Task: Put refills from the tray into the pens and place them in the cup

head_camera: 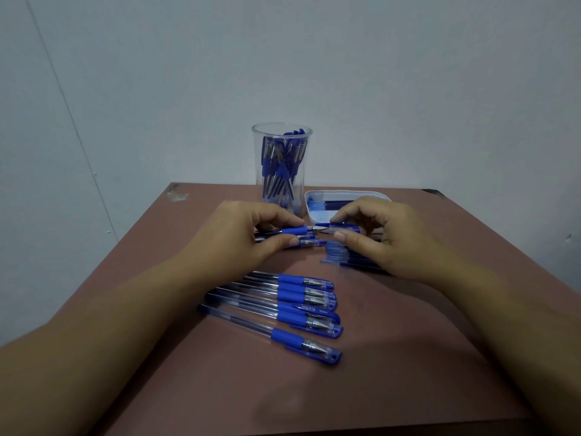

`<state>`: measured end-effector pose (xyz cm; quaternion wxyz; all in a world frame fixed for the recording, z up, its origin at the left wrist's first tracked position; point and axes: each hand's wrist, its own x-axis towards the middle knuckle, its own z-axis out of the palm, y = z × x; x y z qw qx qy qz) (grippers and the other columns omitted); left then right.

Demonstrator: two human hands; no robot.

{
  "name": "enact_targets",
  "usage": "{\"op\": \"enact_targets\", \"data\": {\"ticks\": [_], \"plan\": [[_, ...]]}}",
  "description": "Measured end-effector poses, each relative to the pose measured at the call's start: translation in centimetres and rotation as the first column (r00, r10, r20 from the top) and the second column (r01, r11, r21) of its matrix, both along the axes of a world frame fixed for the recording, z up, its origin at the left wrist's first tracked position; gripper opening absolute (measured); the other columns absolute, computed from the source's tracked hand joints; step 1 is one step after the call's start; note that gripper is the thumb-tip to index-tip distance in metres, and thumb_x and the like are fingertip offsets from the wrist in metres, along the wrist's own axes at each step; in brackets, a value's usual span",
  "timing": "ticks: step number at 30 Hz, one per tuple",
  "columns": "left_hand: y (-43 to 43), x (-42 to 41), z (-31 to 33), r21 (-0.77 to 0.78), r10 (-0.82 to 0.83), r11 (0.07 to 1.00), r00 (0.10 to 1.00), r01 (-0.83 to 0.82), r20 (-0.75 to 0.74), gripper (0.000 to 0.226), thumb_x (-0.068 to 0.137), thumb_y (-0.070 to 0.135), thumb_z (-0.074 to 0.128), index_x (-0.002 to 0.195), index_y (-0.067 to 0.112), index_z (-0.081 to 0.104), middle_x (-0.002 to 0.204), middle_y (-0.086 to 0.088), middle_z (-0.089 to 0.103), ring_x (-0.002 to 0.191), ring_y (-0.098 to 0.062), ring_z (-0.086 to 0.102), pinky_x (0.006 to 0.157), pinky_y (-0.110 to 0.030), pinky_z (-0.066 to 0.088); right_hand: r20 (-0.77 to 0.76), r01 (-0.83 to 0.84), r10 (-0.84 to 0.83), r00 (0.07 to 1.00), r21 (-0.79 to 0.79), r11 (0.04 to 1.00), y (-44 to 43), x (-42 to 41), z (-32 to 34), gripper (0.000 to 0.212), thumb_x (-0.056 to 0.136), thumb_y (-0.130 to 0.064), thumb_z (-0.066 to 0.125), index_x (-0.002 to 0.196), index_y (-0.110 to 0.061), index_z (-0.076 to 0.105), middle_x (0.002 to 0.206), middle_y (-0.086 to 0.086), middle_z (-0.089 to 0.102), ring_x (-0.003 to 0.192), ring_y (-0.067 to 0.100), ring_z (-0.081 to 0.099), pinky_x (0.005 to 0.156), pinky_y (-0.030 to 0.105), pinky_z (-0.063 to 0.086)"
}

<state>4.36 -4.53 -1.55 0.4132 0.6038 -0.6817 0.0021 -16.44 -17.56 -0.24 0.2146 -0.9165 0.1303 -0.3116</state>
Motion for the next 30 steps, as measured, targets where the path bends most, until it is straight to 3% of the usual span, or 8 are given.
{"op": "enact_targets", "data": {"ticks": [6,9,13,18,20,25,28,30], "plan": [[0.0,-0.3,-0.3,-0.026,-0.013,1.0,1.0,0.014,0.016,0.024,0.079,0.027,0.079,0.1,0.036,0.074,0.086,0.031,0.067,0.082,0.008,0.065,0.073,-0.008,0.048,0.009,-0.035,0.035,0.999,-0.001,0.999,0.5,0.9,-0.7,0.016,0.085,-0.038,0.065,0.092,-0.051,0.059,0.084,-0.018,0.061,0.072,0.011,0.055,0.064,0.02,0.046],[0.0,-0.4,-0.4,-0.032,-0.014,0.999,0.999,0.015,0.032,0.023,0.08,0.026,0.078,0.103,0.029,0.076,0.088,0.031,0.066,0.083,0.009,0.065,0.072,-0.005,0.045,0.031,-0.033,0.032,0.999,0.029,0.999,0.9,1.3,-1.0,0.011,0.084,-0.043,0.065,0.089,-0.051,0.061,0.089,-0.023,0.064,0.077,0.011,0.06,0.067,0.022,0.05],[0.1,-0.5,-0.6,-0.078,-0.01,0.997,0.999,0.014,0.047,0.023,0.081,0.022,0.078,0.104,0.023,0.076,0.089,0.033,0.063,0.08,0.015,0.062,0.069,-0.001,0.042,0.071,-0.073,0.063,0.996,0.157,0.985,1.3,1.4,-1.0,0.008,0.08,-0.042,0.064,0.087,-0.044,0.065,0.088,-0.027,0.069,0.083,0.001,0.066,0.073,0.016,0.05],[0.1,-0.5,-0.8,-0.115,0.0,0.993,0.993,0.013,0.116,0.024,0.08,0.022,0.078,0.105,0.021,0.076,0.092,0.013,0.074,0.081,0.004,0.067,0.068,-0.009,0.05,0.082,-0.061,0.04,0.996,0.273,0.96,1.4,1.7,-1.7,0.011,0.079,-0.04,0.065,0.088,-0.036,0.07,0.087,-0.012,0.073,0.082,0.015,0.068,0.078,0.035,0.056],[0.1,-0.5,-0.8,-0.121,0.0,0.993,0.99,0.017,0.139,0.024,0.081,0.023,0.078,0.105,0.021,0.076,0.092,0.01,0.075,0.08,0.003,0.067,0.067,-0.01,0.051,0.086,-0.061,0.038,0.996,0.28,0.958,1.5,1.8,-1.8,0.009,0.082,-0.037,0.066,0.09,-0.035,0.07,0.086,-0.012,0.072,0.08,0.014,0.067,0.076,0.033,0.055],[-0.2,-1.6,-0.3,-0.121,-0.021,0.993,0.996,0.011,-0.083,0.023,0.082,0.019,0.076,0.106,0.021,0.074,0.091,0.025,0.068,0.084,0.012,0.065,0.074,-0.006,0.048,0.211,-0.085,-0.011,0.977,0.439,0.894,1.9,2.4,-1.3,0.005,0.087,-0.022,0.069,0.09,-0.026,0.068,0.081,0.0,0.07,0.075,0.014,0.064,0.072,0.032,0.055],[-0.2,-1.7,0.0,-0.108,0.02,0.994,0.996,-0.029,-0.084,0.035,0.079,0.029,0.077,0.113,0.028,0.068,0.098,0.031,0.062,0.092,0.016,0.061,0.079,-0.004,0.045,0.293,-0.124,-0.064,0.954,0.581,0.804,1.5,2.3,-0.6,0.012,0.085,-0.01,0.068,0.095,-0.018,0.066,0.076,-0.006,0.072,0.075,0.007,0.068,0.071,0.021,0.055],[0.0,-0.7,0.6,-0.112,0.12,0.986,0.992,-0.124,-0.042,0.052,0.074,0.045,0.073,0.123,0.034,0.06,0.106,0.037,0.052,0.097,0.019,0.053,0.08,-0.001,0.039,0.35,-0.096,-0.147,0.925,0.59,0.802,0.7,1.8,0.4,0.015,0.087,-0.006,0.067,0.094,-0.019,0.064,0.074,-0.01,0.071,0.073,0.005,0.067,0.073,0.021,0.054]]}}
